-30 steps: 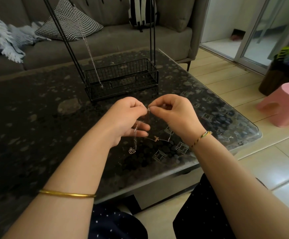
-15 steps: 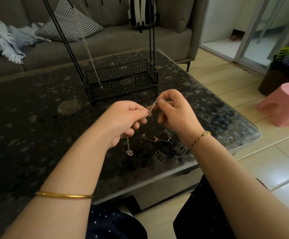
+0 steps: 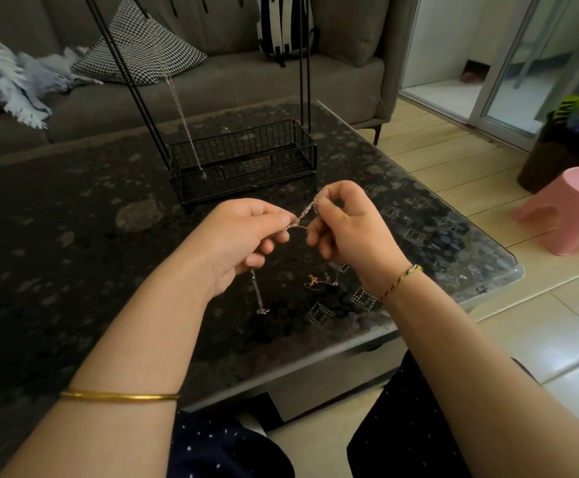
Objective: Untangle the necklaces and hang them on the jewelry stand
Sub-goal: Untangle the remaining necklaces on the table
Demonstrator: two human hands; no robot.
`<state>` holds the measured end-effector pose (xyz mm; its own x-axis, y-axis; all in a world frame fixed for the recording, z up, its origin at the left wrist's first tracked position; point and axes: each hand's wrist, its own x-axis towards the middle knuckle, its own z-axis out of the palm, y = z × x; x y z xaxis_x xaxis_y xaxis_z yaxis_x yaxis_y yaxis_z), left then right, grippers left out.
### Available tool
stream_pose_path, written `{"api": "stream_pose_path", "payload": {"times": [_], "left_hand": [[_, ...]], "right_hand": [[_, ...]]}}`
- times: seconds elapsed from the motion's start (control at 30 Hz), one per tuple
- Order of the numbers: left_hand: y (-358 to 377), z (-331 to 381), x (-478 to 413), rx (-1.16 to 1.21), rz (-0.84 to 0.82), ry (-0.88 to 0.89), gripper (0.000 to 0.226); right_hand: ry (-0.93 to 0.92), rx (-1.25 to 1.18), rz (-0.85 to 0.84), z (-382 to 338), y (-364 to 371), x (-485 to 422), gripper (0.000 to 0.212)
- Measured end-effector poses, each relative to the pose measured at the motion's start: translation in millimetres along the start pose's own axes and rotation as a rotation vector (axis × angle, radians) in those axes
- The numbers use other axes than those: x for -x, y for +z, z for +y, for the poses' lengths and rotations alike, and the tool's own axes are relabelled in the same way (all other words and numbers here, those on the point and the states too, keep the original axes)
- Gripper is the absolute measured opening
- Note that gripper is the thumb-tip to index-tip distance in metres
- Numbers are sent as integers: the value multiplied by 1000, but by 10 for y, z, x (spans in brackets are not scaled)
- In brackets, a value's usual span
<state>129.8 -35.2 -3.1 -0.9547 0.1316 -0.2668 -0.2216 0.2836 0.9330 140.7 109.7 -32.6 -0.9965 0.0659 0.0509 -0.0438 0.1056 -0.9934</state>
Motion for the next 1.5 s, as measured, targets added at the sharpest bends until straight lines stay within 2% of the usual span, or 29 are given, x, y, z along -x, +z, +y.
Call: {"api": "stream_pose_path", "payload": {"times": [0.3, 0.53, 0.73, 1.0, 1.5], "left_hand": [[-2, -6, 4, -70, 12, -3, 9], [1, 27, 10, 41, -38, -100, 12], [-12, 44, 50, 37, -44, -97, 7], [-16, 41, 52, 89, -88, -109, 10], [24, 31, 57, 72, -102, -84, 4]], "right_hand": [[-108, 18, 64, 36, -11, -24, 13], [-178, 51, 91, 39, -4, -26, 12], [-170, 79, 80, 41, -16, -23, 10], [-250, 231, 171, 60, -40, -40, 10], [-221, 90, 161, 42, -25, -33, 8]]}}
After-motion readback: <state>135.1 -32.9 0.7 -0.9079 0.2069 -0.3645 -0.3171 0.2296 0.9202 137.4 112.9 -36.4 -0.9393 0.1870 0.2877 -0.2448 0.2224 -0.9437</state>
